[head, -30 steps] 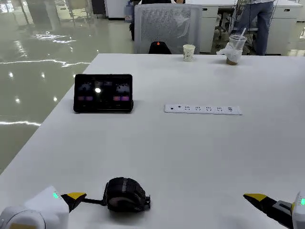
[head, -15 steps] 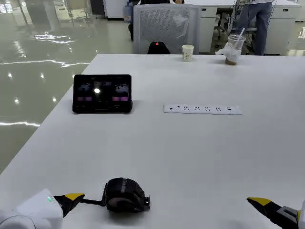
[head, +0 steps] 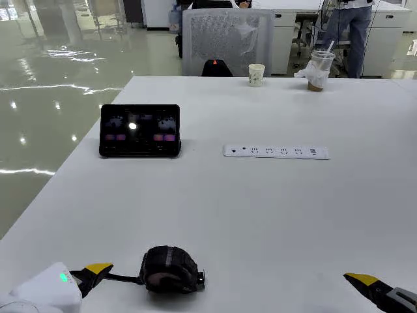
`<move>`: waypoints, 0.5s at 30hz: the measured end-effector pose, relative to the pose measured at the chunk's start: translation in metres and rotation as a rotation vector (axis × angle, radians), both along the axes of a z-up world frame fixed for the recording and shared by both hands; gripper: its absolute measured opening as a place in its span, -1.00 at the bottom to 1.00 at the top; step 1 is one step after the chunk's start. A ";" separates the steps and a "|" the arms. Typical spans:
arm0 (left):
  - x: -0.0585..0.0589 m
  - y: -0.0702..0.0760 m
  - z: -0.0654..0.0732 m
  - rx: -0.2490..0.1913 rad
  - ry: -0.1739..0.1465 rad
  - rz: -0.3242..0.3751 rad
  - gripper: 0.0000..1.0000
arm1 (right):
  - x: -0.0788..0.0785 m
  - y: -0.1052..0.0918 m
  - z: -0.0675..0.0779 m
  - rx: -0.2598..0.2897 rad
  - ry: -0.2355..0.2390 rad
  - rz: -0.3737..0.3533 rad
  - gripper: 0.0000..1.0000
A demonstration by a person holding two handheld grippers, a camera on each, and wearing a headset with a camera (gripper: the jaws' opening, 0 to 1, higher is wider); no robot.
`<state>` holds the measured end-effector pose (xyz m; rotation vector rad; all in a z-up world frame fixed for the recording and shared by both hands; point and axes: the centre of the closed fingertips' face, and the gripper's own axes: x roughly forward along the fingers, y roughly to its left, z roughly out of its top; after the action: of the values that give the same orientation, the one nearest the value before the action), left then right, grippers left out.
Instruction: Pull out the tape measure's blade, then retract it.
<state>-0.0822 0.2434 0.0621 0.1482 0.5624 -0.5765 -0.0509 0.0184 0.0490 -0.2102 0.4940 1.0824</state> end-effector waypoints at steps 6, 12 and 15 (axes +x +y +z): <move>-0.001 -0.003 0.003 0.008 -0.013 -0.021 0.98 | -0.002 -0.001 0.000 0.004 0.004 0.002 0.98; 0.001 -0.006 0.008 0.000 -0.022 -0.024 0.98 | -0.003 -0.002 0.001 0.006 0.005 0.001 0.98; 0.001 -0.007 0.008 0.009 -0.017 -0.029 0.98 | -0.003 -0.002 0.000 0.003 0.005 0.001 0.98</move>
<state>-0.0816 0.2368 0.0703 0.1695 0.5467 -0.6002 -0.0541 0.0163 0.0495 -0.2052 0.4971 1.0853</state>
